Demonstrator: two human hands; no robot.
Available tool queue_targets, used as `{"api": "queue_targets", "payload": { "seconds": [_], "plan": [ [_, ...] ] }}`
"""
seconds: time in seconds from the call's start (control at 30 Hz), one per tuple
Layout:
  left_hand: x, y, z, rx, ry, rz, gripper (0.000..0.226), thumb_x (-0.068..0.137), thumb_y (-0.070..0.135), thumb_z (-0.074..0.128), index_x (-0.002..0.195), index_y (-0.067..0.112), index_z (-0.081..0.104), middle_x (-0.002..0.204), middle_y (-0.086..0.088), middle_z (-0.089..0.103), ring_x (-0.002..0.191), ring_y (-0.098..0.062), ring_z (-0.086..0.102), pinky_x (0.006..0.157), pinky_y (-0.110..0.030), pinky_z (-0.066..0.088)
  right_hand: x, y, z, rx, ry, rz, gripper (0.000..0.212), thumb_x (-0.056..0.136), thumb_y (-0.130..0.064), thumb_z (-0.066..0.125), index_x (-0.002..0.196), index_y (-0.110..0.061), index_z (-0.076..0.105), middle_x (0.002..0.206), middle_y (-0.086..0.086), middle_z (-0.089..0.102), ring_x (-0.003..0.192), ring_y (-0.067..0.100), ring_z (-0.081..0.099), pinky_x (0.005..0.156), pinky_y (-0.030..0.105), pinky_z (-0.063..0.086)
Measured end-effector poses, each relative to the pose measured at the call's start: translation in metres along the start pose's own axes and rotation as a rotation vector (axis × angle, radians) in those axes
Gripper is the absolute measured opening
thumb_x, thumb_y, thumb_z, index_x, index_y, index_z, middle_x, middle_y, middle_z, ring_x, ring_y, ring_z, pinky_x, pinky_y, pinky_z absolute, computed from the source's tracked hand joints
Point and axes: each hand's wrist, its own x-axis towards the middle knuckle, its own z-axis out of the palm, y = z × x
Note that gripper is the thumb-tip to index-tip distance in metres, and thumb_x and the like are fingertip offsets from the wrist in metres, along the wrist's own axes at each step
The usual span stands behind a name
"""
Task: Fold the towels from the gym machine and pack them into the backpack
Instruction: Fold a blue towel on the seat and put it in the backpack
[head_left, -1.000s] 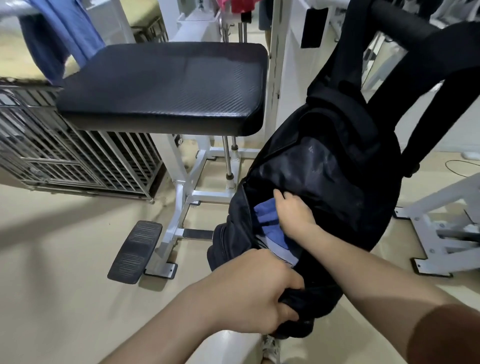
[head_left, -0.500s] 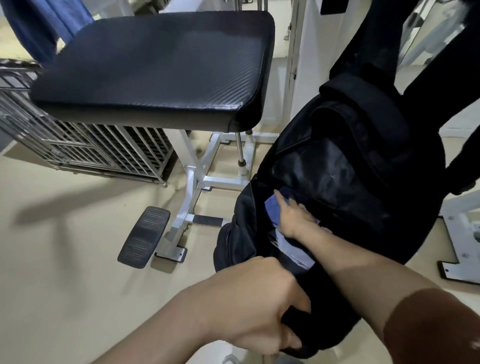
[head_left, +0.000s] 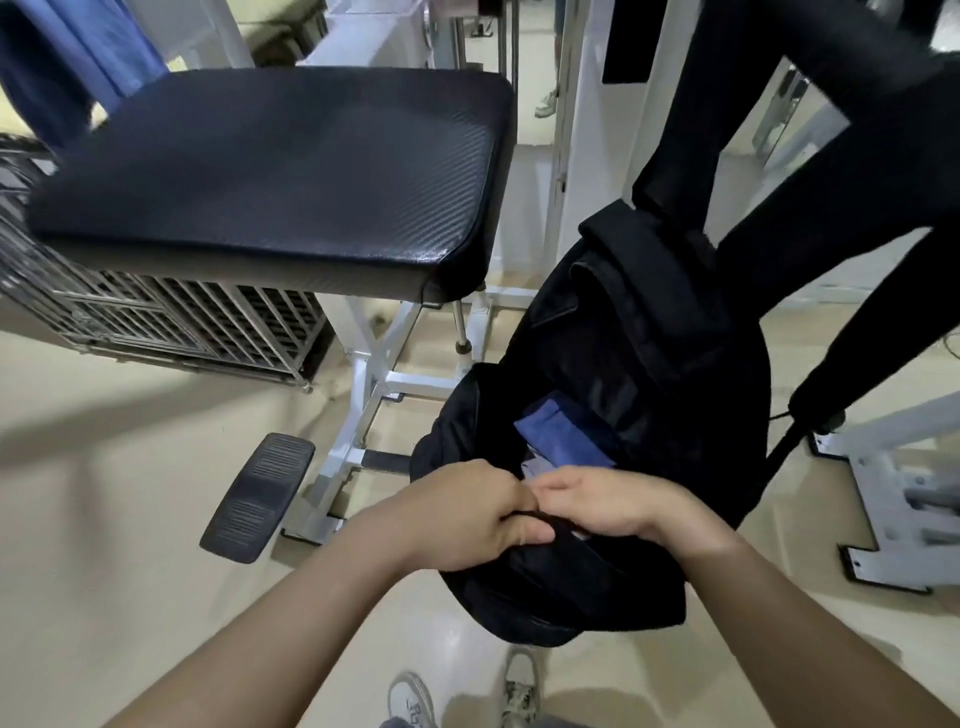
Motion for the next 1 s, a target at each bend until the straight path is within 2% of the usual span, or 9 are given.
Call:
{"api": "queue_targets", "payload": {
  "seconds": [0.07, 0.17, 0.27, 0.47, 0.53, 0.67, 0.8, 0.9, 1.0],
  "plan": [
    [0.001, -0.012, -0.001, 0.03, -0.035, -0.03, 0.026, 0.096, 0.037, 0.051, 0.099, 0.016, 0.066, 0.09, -0.006, 0.068, 0.084, -0.023, 0.058, 0.068, -0.03, 0.037, -0.011, -0.003, 0.01, 0.062, -0.019, 0.034, 0.037, 0.097, -0.046, 0.044, 0.082, -0.024, 0.07, 0.084, -0.005, 0.065, 0.083, 0.009, 0.059, 0.079, 0.029, 0.044],
    [0.0, -0.025, 0.0, 0.12, -0.085, -0.032, 0.019, 0.093, 0.027, 0.055, 0.107, 0.02, 0.067, 0.097, -0.005, 0.069, 0.093, -0.025, 0.059, 0.07, -0.03, 0.038, -0.009, -0.01, 0.02, 0.067, 0.023, 0.033, 0.043, 0.1, -0.04, 0.043, 0.06, -0.027, 0.053, 0.058, -0.014, 0.048, 0.055, 0.001, 0.043, 0.057, 0.017, 0.034],
    [-0.001, -0.04, -0.004, 0.206, -0.06, -0.027, 0.021, 0.084, 0.024, 0.063, 0.104, 0.026, 0.07, 0.097, 0.004, 0.072, 0.095, -0.019, 0.061, 0.08, -0.03, 0.041, 0.0, -0.024, 0.024, -0.013, -0.007, 0.043, 0.036, 0.097, -0.034, 0.045, 0.063, -0.024, 0.044, 0.058, -0.007, 0.039, 0.052, 0.008, 0.033, 0.054, 0.024, 0.029],
    [-0.011, -0.075, -0.032, 0.128, 0.07, -0.063, 0.015, 0.082, 0.019, 0.055, 0.089, 0.02, 0.069, 0.083, 0.0, 0.07, 0.079, -0.019, 0.059, 0.071, -0.034, 0.049, 0.009, -0.083, 0.027, -0.126, 0.099, -0.016, 0.021, 0.093, -0.018, 0.047, 0.088, -0.017, 0.067, 0.092, 0.008, 0.075, 0.079, 0.013, 0.07, 0.07, 0.021, 0.047],
    [-0.02, -0.085, -0.049, 0.061, 0.144, -0.038, 0.014, 0.085, 0.021, 0.052, 0.086, 0.019, 0.065, 0.081, -0.001, 0.069, 0.076, -0.018, 0.058, 0.07, -0.034, 0.049, 0.008, -0.112, 0.024, -0.106, 0.242, -0.124, 0.021, 0.092, -0.013, 0.049, 0.086, -0.013, 0.069, 0.087, 0.008, 0.075, 0.074, 0.014, 0.07, 0.068, 0.019, 0.052],
    [-0.048, -0.107, -0.09, -0.133, 0.314, 0.038, 0.017, 0.085, 0.013, 0.049, 0.085, 0.019, 0.065, 0.079, 0.003, 0.069, 0.076, -0.013, 0.06, 0.072, -0.036, 0.049, 0.001, -0.176, 0.02, -0.107, 0.363, -0.296, 0.019, 0.093, -0.015, 0.053, 0.085, -0.009, 0.07, 0.08, 0.008, 0.074, 0.066, 0.014, 0.065, 0.071, 0.037, 0.055],
    [-0.083, -0.124, -0.143, -0.415, 0.573, 0.128, 0.028, 0.086, 0.002, 0.052, 0.085, 0.024, 0.07, 0.074, 0.009, 0.067, 0.066, -0.005, 0.058, 0.063, -0.021, 0.048, 0.001, -0.244, 0.019, -0.033, 0.474, -0.485, 0.019, 0.095, -0.008, 0.054, 0.087, 0.001, 0.069, 0.075, 0.014, 0.07, 0.058, 0.011, 0.059, 0.055, 0.012, 0.042],
    [-0.101, -0.147, -0.177, -0.595, 0.724, 0.171, 0.03, 0.092, 0.003, 0.051, 0.091, 0.024, 0.071, 0.07, 0.001, 0.068, 0.062, -0.013, 0.06, 0.063, -0.028, 0.051, 0.014, -0.284, 0.014, 0.039, 0.597, -0.57, 0.018, 0.096, -0.004, 0.052, 0.089, 0.004, 0.067, 0.072, 0.014, 0.068, 0.056, 0.014, 0.057, 0.051, 0.01, 0.039],
    [-0.104, -0.18, -0.204, -0.553, 0.888, 0.107, 0.03, 0.094, 0.009, 0.049, 0.092, 0.032, 0.069, 0.056, 0.006, 0.055, 0.054, -0.012, 0.049, 0.059, -0.031, 0.044, 0.034, -0.313, 0.003, 0.034, 0.791, -0.575, 0.017, 0.095, -0.009, 0.054, 0.092, -0.014, 0.07, 0.082, 0.005, 0.074, 0.066, 0.013, 0.064, 0.056, 0.012, 0.042]
  ]
}}
